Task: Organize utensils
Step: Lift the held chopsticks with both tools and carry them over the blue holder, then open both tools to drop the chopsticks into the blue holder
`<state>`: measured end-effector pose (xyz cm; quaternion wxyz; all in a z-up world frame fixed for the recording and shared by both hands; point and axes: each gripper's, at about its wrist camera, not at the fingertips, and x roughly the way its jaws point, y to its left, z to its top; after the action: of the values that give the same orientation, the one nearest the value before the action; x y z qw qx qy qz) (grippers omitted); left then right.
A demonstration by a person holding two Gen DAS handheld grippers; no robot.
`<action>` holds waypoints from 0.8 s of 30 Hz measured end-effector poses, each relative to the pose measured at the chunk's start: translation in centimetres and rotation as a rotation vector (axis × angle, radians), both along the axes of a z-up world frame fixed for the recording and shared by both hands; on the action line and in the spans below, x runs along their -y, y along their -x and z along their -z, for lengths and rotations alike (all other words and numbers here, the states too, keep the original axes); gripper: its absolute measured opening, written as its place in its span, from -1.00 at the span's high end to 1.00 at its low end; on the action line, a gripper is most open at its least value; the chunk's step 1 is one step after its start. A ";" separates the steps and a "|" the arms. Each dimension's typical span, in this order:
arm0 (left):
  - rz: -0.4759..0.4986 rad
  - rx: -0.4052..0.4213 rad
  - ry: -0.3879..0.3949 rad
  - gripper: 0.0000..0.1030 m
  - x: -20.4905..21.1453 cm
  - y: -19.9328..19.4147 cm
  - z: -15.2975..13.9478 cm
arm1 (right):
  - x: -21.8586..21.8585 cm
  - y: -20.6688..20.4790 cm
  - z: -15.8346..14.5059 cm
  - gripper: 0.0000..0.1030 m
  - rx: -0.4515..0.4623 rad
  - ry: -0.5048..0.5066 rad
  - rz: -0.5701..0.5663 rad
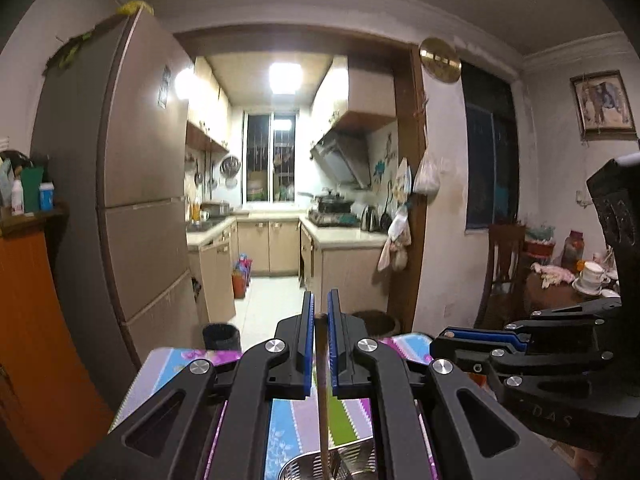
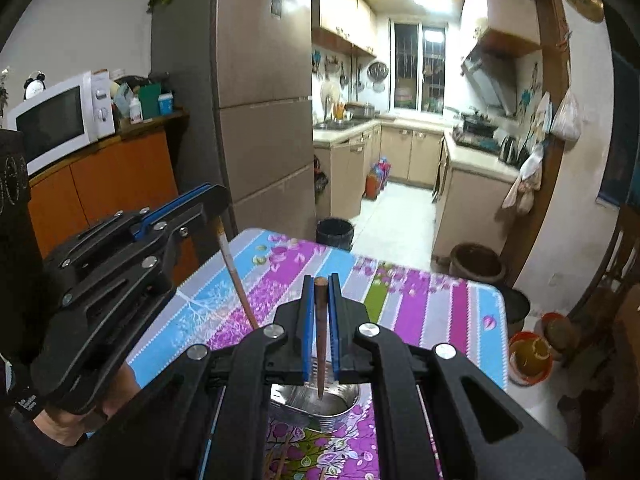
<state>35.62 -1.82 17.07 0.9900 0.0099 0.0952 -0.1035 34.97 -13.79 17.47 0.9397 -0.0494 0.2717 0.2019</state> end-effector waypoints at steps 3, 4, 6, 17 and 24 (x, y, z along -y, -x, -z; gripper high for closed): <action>-0.012 -0.033 -0.006 0.86 -0.3 -1.6 1.4 | -0.2 -1.4 1.5 0.90 -0.038 0.002 -0.002; -0.014 -0.051 -0.002 0.86 -0.5 -2.3 1.8 | -0.3 -1.8 2.0 0.90 -0.048 0.005 -0.001; -0.015 -0.075 0.002 0.85 -0.9 -3.3 2.5 | -0.3 -2.5 2.6 0.90 -0.064 0.008 0.005; -0.064 -0.123 -0.009 0.85 -1.6 -5.6 4.4 | 1.3 -4.7 3.3 0.19 -0.066 -0.040 0.036; -0.109 -0.110 0.003 0.48 -2.2 -3.8 3.3 | 3.2 -1.8 1.1 0.05 0.033 -0.052 0.068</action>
<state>39.46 0.42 13.81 0.9874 -0.0025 0.1499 -0.0501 36.80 -16.95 16.32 0.9513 -0.0188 0.2523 0.1762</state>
